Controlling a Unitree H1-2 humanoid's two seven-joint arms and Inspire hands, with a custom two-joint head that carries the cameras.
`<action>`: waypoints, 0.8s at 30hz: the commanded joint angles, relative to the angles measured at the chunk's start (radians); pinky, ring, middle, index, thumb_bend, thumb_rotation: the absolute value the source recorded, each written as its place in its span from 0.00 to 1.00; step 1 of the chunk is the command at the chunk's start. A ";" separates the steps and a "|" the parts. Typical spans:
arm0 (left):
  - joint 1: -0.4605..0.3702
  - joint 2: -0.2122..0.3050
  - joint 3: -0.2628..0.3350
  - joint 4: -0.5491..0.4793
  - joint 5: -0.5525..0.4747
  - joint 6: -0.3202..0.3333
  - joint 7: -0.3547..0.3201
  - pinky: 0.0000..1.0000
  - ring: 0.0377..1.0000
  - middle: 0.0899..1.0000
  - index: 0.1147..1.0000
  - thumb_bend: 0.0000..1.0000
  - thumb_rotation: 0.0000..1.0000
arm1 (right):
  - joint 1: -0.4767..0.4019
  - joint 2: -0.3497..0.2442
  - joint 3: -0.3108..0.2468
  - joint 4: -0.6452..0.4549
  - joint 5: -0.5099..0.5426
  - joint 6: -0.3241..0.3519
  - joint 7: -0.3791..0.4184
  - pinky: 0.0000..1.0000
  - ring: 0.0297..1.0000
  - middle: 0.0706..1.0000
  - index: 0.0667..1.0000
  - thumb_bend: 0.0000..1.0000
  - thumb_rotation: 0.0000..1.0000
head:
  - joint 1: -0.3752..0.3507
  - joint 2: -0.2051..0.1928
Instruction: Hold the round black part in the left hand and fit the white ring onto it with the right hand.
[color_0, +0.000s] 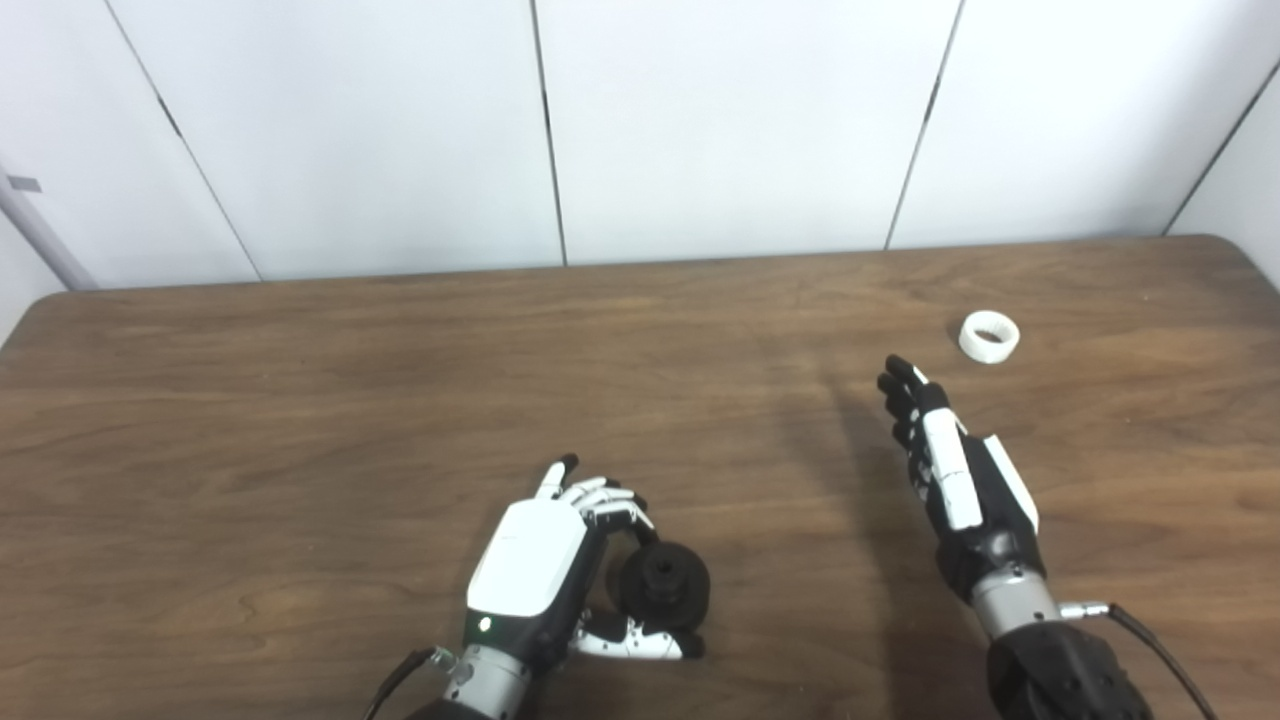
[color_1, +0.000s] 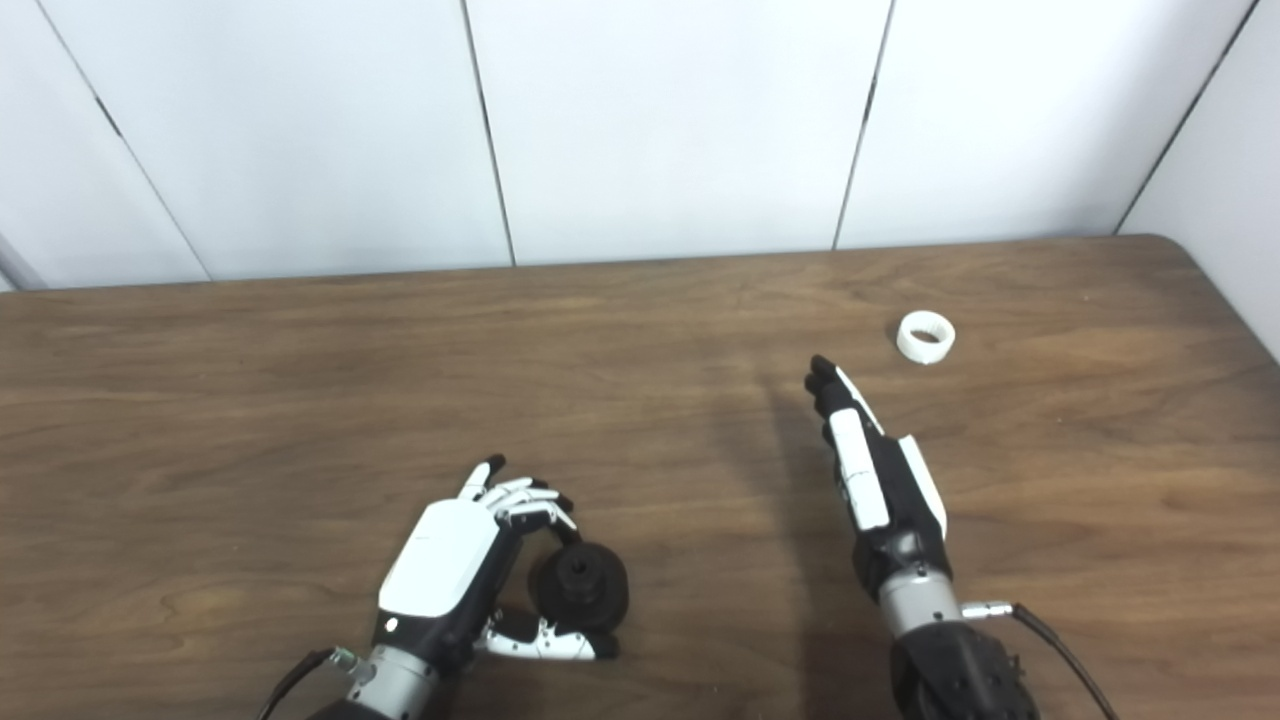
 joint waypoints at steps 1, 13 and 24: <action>0.003 0.004 0.001 0.006 0.030 -0.023 0.033 1.00 0.83 0.73 0.42 0.53 0.06 | -0.015 -0.005 -0.014 -0.048 0.007 -0.017 -0.003 1.00 0.96 0.93 0.90 0.54 0.87 | -0.002 0.001; 0.020 0.022 0.007 0.039 0.054 -0.068 0.072 1.00 0.84 0.72 0.42 0.52 0.06 | -0.093 -0.126 -0.012 -0.052 -0.231 0.023 -0.025 0.91 0.90 0.85 0.75 0.68 0.34 | -0.072 -0.009; 0.038 0.044 0.021 0.011 0.071 -0.080 0.055 1.00 0.82 0.71 0.42 0.52 0.06 | -0.239 -0.322 -0.004 0.021 -0.449 0.065 0.020 0.90 0.90 0.87 0.67 0.83 0.23 | -0.203 -0.028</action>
